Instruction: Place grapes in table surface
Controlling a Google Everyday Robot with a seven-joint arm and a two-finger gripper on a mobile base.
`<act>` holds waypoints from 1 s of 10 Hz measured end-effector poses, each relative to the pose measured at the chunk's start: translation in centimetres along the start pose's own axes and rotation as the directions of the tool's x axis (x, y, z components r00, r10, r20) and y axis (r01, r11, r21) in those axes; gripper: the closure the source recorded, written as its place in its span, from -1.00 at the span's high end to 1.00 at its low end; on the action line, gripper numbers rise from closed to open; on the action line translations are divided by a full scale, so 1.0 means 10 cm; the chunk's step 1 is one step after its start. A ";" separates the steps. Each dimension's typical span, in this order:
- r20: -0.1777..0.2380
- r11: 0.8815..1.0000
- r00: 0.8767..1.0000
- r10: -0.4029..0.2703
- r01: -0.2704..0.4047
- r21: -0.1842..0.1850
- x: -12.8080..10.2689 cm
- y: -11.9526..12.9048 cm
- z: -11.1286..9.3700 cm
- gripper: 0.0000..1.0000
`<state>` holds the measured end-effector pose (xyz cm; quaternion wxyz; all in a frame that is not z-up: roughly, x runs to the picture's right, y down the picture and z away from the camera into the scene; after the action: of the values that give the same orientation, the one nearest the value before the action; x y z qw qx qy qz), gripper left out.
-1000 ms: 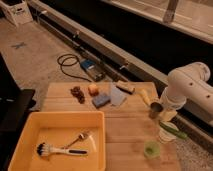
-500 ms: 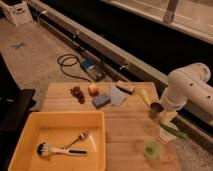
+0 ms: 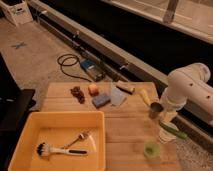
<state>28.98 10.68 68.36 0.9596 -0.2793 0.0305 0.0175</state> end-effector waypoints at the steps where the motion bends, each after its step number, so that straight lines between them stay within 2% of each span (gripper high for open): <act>1: -0.013 1.000 1.000 -0.020 0.020 0.012 -0.07 -0.09 -0.02 0.30; 2: -0.022 0.999 0.999 -0.041 0.042 0.024 -0.16 -0.22 -0.05 0.30; 4: -0.028 0.992 0.993 -0.117 0.118 0.052 -0.54 -0.57 -0.10 0.30; 5: -0.024 0.987 0.989 -0.149 0.150 0.060 -0.75 -0.66 -0.12 0.30; 7: 0.001 0.970 0.974 -0.227 0.227 0.084 -1.28 -0.73 -0.19 0.30; 9: 0.059 0.954 0.957 -0.282 0.274 0.118 -1.74 -0.71 -0.27 0.30; 10: 0.065 0.953 0.956 -0.287 0.278 0.121 -1.78 -0.71 -0.28 0.30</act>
<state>11.43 2.86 71.01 0.9666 -0.2261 -0.0482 -0.1102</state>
